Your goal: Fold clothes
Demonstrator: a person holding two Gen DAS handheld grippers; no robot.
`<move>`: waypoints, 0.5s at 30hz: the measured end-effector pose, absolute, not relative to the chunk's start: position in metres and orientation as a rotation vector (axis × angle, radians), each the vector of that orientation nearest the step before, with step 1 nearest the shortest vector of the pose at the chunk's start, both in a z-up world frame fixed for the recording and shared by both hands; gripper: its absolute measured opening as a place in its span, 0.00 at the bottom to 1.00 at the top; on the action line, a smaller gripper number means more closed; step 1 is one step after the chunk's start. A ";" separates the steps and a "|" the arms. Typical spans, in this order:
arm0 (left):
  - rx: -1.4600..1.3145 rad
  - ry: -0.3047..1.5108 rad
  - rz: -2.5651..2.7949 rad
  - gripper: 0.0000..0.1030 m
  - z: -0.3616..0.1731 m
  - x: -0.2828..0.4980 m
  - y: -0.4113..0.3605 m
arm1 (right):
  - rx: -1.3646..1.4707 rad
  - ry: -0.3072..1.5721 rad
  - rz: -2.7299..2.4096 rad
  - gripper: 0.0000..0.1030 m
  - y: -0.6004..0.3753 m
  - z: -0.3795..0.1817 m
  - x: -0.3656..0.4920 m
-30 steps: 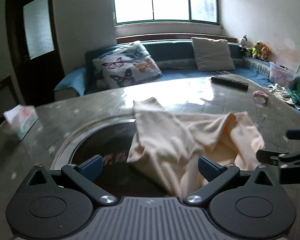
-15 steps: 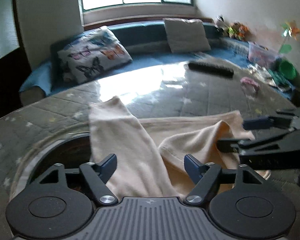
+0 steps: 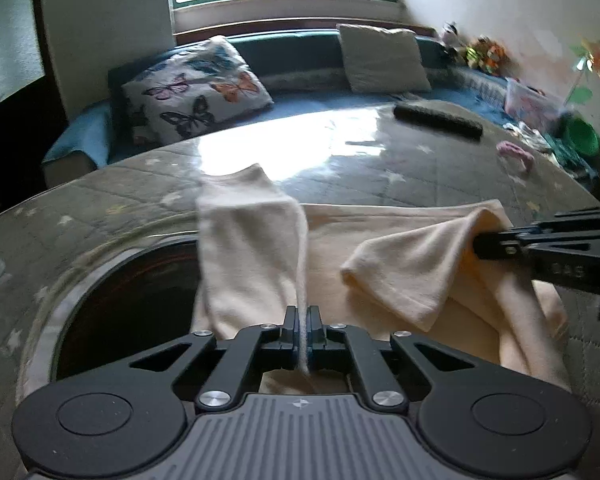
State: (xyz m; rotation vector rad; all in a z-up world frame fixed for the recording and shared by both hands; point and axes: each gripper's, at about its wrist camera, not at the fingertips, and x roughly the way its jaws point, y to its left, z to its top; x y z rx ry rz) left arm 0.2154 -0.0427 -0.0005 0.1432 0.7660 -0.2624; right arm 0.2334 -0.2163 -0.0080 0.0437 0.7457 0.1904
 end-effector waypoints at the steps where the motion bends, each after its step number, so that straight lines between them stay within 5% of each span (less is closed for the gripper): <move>1: 0.139 0.761 -0.250 0.03 0.002 0.213 -0.039 | 0.041 0.736 0.181 0.03 -0.218 -0.005 0.230; 15: 0.110 0.704 -0.095 0.03 0.010 0.146 0.013 | 0.078 0.651 0.004 0.03 -0.268 0.022 0.150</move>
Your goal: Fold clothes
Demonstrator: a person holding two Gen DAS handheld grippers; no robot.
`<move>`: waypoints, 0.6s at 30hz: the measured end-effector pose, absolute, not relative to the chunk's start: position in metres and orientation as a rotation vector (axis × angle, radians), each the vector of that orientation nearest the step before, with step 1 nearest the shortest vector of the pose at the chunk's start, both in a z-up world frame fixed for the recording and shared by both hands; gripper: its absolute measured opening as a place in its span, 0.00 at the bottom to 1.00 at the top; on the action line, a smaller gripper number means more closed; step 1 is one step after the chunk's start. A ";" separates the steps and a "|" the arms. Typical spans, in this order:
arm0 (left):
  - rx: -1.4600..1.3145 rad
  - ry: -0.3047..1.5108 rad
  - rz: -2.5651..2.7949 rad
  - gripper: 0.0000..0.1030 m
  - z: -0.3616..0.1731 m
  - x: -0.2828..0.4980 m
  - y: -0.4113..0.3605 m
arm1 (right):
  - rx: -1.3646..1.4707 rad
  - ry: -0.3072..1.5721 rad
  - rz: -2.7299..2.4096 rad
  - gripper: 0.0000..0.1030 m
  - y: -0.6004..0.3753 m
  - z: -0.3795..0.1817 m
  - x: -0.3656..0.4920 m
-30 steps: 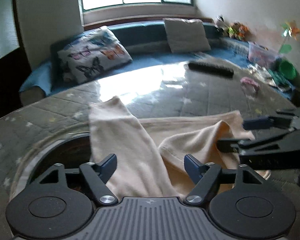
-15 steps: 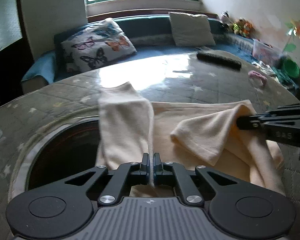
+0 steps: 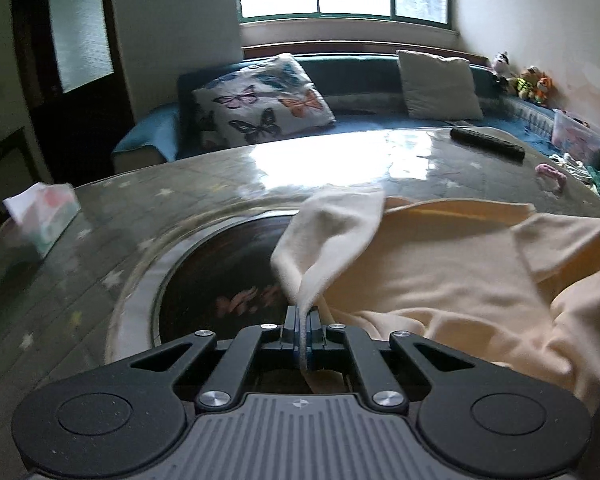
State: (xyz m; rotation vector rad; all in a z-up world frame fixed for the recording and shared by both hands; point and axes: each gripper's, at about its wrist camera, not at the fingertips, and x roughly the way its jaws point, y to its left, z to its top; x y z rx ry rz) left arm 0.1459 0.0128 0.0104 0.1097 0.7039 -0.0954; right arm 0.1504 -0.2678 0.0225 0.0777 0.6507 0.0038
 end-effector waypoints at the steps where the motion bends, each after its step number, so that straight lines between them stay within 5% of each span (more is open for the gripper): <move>1: 0.103 0.703 -0.089 0.03 0.010 0.140 0.016 | 0.088 0.652 -0.015 0.03 -0.273 0.021 0.143; 12: 0.022 0.743 -0.040 0.03 0.002 0.079 0.055 | 0.185 0.701 -0.162 0.05 -0.315 -0.005 0.069; 18: 0.034 0.763 -0.060 0.07 -0.001 0.066 0.058 | 0.172 0.756 -0.186 0.35 -0.327 -0.019 0.048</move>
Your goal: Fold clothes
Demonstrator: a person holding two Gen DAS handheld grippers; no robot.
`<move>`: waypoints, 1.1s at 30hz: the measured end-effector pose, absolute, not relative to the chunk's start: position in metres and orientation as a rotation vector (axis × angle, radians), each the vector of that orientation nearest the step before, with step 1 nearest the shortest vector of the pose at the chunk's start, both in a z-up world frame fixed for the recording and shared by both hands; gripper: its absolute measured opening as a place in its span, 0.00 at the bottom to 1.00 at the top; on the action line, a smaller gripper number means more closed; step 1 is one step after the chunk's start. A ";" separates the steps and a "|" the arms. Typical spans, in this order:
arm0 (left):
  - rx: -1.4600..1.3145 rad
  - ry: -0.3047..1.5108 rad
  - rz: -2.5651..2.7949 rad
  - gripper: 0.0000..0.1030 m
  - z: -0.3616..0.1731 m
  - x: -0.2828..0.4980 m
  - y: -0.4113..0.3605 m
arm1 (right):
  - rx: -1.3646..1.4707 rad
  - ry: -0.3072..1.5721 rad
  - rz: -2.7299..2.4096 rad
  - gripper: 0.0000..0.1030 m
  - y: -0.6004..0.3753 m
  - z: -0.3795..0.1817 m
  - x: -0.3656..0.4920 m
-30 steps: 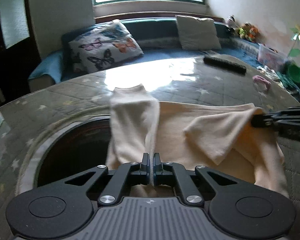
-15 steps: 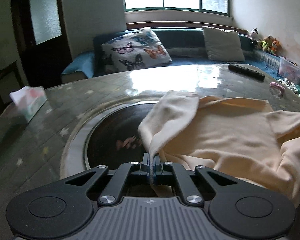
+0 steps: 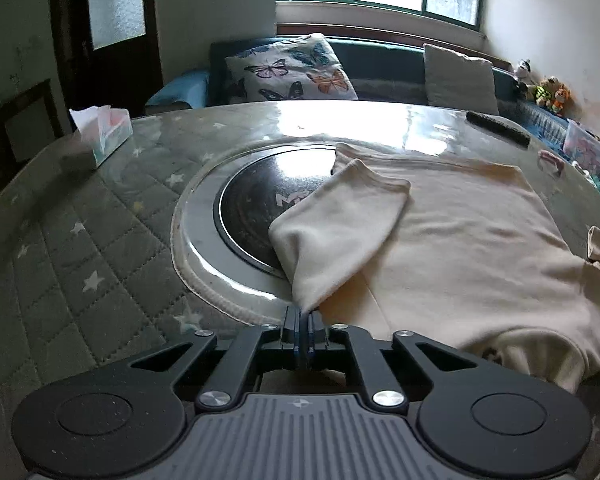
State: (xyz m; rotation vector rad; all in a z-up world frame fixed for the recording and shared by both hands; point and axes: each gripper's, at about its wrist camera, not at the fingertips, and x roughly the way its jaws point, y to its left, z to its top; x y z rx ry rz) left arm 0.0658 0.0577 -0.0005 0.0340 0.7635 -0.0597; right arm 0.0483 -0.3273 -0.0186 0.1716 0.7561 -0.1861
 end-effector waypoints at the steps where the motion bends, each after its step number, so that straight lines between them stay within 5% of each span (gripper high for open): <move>1: 0.042 0.757 -0.063 0.09 0.001 0.066 0.056 | 0.159 0.754 -0.186 0.41 -0.327 -0.017 0.046; 3: 0.058 0.742 -0.070 0.16 0.005 0.066 0.052 | 0.125 0.747 -0.186 0.50 -0.324 -0.015 0.047; 5: 0.079 0.723 -0.076 0.42 0.008 0.067 0.047 | 0.079 0.743 -0.185 0.51 -0.320 -0.015 0.051; 9: 0.128 0.701 -0.095 0.44 0.010 0.077 0.034 | -0.014 0.751 -0.172 0.60 -0.308 -0.019 0.063; 17: 0.195 0.718 -0.139 0.44 -0.002 0.115 0.011 | -0.178 0.744 -0.173 0.64 -0.292 -0.024 0.091; 29: 0.259 0.754 -0.232 0.43 -0.028 0.170 -0.023 | -0.062 0.696 -0.391 0.65 -0.355 -0.005 0.083; 33: 0.239 0.752 -0.229 0.23 -0.028 0.181 -0.021 | -0.054 0.693 -0.363 0.65 -0.350 -0.003 0.076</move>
